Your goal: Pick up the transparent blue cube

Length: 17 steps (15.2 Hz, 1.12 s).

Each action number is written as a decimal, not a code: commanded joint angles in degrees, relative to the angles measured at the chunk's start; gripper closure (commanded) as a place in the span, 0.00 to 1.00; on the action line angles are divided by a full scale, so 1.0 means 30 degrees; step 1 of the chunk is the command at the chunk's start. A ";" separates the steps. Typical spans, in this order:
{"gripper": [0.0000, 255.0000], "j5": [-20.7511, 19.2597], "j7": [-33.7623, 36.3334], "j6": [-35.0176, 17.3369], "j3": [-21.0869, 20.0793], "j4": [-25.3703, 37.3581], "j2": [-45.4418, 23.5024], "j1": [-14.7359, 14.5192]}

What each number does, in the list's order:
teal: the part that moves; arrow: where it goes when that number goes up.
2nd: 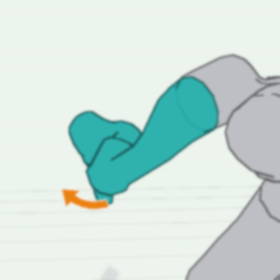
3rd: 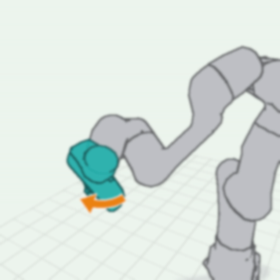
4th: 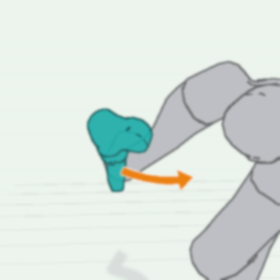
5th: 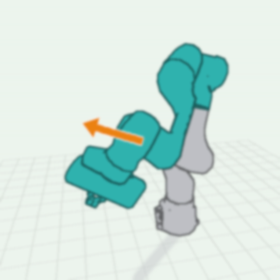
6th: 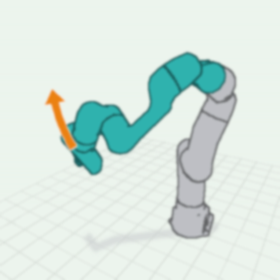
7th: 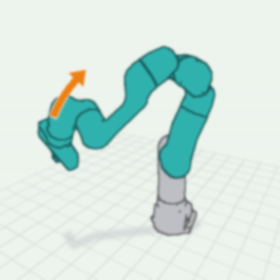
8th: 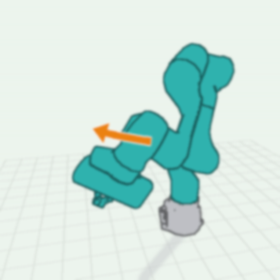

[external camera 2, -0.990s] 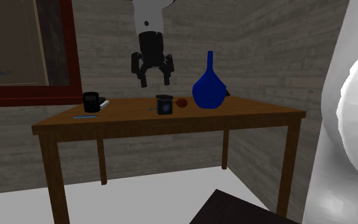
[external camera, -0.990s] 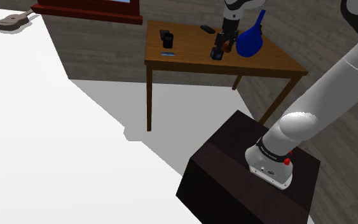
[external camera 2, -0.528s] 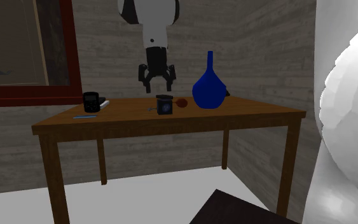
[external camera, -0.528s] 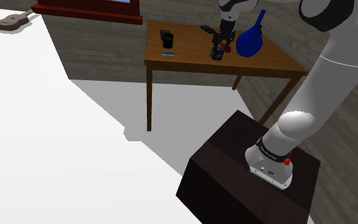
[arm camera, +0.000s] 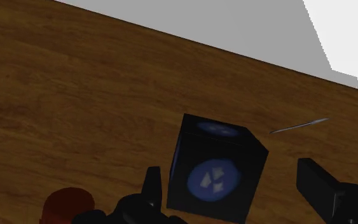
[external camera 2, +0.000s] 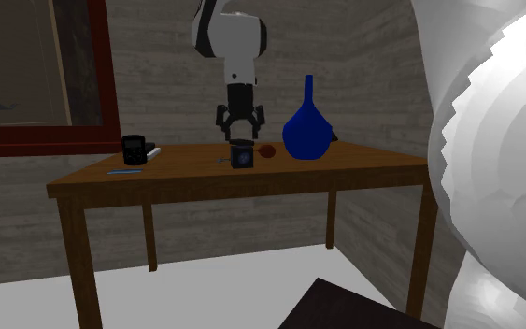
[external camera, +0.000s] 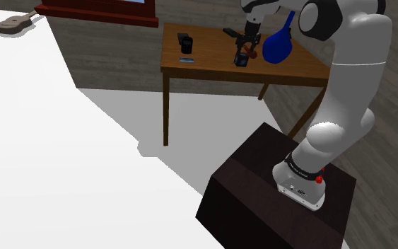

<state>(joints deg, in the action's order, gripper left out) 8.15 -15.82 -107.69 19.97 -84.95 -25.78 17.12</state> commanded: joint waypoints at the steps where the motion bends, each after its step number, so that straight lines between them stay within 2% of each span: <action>1: 0.00 0.0234 0.0013 -0.0087 -0.0039 0.0507 -0.0568 0.0180; 7: 0.00 0.0412 -0.0103 -0.1556 -0.0139 -0.0566 -0.0990 0.0167; 9: 0.00 0.0412 -0.0103 -0.1556 -0.0139 -0.0567 -0.0989 0.0166; 10: 1.00 0.0410 -0.0108 -0.1540 -0.0136 -0.0556 -0.0985 0.0172; 17: 1.00 0.0411 -0.0114 -0.1530 -0.0134 -0.0540 -0.0991 0.0178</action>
<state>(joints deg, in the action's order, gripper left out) 9.35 -16.16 -112.27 19.62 -86.53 -28.72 17.70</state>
